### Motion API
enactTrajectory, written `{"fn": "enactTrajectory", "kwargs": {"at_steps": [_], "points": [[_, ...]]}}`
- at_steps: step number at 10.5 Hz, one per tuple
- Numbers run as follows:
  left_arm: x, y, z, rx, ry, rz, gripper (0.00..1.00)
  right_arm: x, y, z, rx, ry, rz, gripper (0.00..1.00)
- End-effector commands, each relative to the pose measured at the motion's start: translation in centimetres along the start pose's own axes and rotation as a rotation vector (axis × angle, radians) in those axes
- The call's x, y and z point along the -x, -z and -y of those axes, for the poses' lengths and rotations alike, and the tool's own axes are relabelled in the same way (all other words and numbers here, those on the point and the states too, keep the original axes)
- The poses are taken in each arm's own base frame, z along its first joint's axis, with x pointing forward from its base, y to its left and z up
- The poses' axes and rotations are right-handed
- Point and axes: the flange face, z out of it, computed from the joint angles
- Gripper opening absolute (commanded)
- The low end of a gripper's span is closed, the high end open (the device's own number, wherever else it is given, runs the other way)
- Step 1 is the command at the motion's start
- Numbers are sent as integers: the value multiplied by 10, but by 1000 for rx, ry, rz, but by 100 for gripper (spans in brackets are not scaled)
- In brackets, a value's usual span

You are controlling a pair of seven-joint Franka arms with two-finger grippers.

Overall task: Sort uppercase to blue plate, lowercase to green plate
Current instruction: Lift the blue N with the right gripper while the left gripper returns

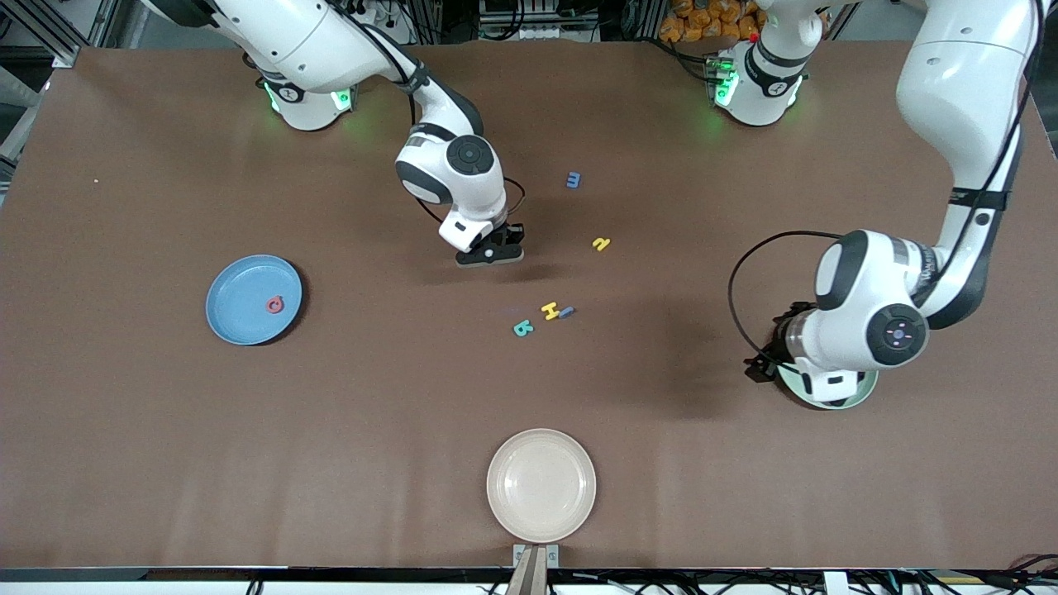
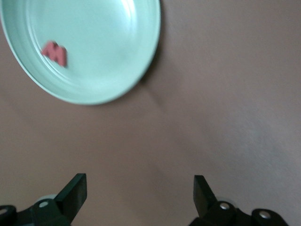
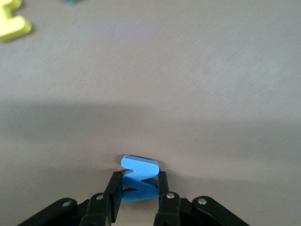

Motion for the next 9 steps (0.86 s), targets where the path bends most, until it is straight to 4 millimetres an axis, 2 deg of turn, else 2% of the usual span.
{"fn": "enactTrajectory", "kwargs": {"at_steps": [1,3,6,8,9], "points": [[41,-5,-26,21,73,3,100,-24,22,-45,53,64,6,17],[89,-19,-48,16,157,4,100,-39,37,-78,93,118,48,17],[169,-29,-72,22,284,51,100,-65,49,-153,140,164,116,17],[208,-40,-80,25,380,81,100,-78,49,-202,136,216,137,17],[225,-54,-84,17,427,97,100,-79,51,-221,137,242,146,17]]}}
